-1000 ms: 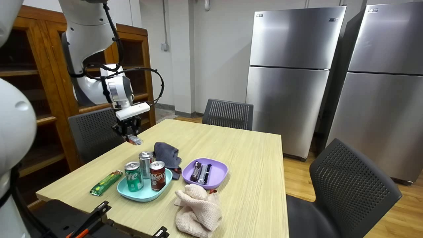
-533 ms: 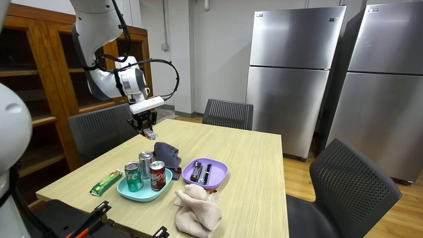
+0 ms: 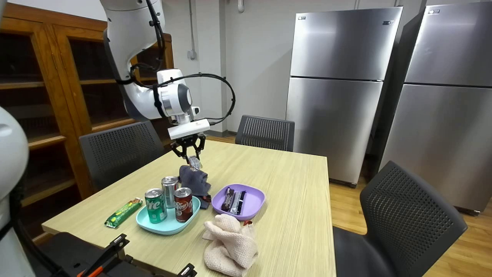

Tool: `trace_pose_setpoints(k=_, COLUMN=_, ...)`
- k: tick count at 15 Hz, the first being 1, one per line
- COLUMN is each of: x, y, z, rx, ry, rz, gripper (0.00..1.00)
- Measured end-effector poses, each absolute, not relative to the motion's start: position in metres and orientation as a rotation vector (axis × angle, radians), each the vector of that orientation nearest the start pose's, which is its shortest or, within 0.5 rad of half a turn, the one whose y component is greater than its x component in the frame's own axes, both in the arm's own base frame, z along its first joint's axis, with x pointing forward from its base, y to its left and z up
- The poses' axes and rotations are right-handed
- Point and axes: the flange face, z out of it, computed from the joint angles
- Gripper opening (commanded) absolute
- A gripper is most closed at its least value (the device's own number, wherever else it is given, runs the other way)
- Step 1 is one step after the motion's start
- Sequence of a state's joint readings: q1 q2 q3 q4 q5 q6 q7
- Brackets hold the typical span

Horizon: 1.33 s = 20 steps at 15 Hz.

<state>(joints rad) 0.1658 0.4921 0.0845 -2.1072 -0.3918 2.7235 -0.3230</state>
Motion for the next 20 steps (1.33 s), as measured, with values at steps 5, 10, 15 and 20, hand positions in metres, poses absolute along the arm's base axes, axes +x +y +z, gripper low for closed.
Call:
trace_pose_setpoints(k=5, x=0.564, y=0.110, z=0.178, rx=-3.023, ry=-1.261, rz=-0.218, gripper=0.17)
trace_pose_setpoints(k=10, x=0.566, y=0.067, z=0.174, rx=-3.072, ry=-1.122, rz=-0.232, gripper=0.17)
trace_pose_setpoints(k=15, x=0.565, y=0.019, z=0.171, rx=-3.124, ry=-0.933, rz=-0.233, gripper=0.17)
trace_pose_setpoints(k=20, x=0.558, y=-0.026, z=0.167, rx=-3.162, ry=-0.788, rz=-0.269, gripper=0.17)
